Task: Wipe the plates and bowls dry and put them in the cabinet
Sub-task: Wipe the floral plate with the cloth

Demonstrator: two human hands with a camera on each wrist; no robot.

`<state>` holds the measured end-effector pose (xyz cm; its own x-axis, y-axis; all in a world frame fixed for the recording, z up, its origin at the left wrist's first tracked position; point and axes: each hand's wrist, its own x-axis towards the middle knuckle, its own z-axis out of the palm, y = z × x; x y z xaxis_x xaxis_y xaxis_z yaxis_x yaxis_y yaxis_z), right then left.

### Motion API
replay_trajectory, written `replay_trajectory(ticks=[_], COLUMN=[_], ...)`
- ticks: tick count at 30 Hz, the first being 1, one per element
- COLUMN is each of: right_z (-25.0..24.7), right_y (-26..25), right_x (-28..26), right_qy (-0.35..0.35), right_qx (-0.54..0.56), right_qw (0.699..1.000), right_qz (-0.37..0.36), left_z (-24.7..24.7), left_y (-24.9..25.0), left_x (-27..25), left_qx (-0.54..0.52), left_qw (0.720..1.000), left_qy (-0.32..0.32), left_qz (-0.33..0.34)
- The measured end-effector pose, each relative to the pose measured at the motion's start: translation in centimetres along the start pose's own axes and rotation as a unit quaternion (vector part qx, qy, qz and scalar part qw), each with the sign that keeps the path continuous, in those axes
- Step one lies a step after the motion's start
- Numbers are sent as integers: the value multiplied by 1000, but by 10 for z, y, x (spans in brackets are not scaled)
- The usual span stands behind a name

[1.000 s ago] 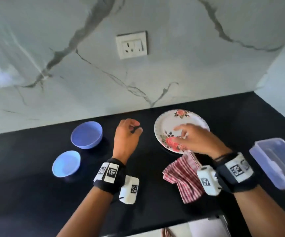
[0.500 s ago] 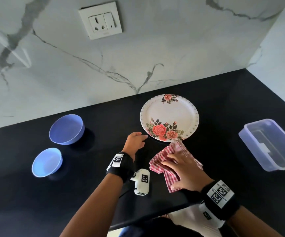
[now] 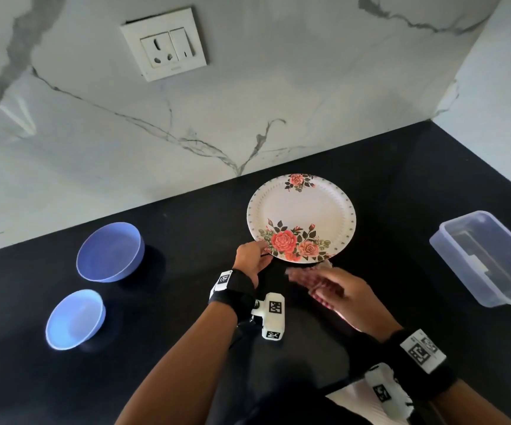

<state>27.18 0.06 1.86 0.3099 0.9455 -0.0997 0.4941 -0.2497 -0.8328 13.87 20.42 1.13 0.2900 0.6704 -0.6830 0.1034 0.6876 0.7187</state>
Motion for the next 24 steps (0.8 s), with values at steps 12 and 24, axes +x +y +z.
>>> replay_trajectory(ticks=[12, 24], right_z=[-47, 0], right_y=[-47, -86], right_x=[18, 44], right_qy=[96, 44], right_qx=[623, 445], right_qw=[771, 889], right_qz=[86, 97], left_z=[-46, -85], left_y=[-31, -57], left_x=[-35, -58], left_qx=[-65, -274], left_qw=[992, 954], left_qy=[44, -18], left_qz=[95, 116])
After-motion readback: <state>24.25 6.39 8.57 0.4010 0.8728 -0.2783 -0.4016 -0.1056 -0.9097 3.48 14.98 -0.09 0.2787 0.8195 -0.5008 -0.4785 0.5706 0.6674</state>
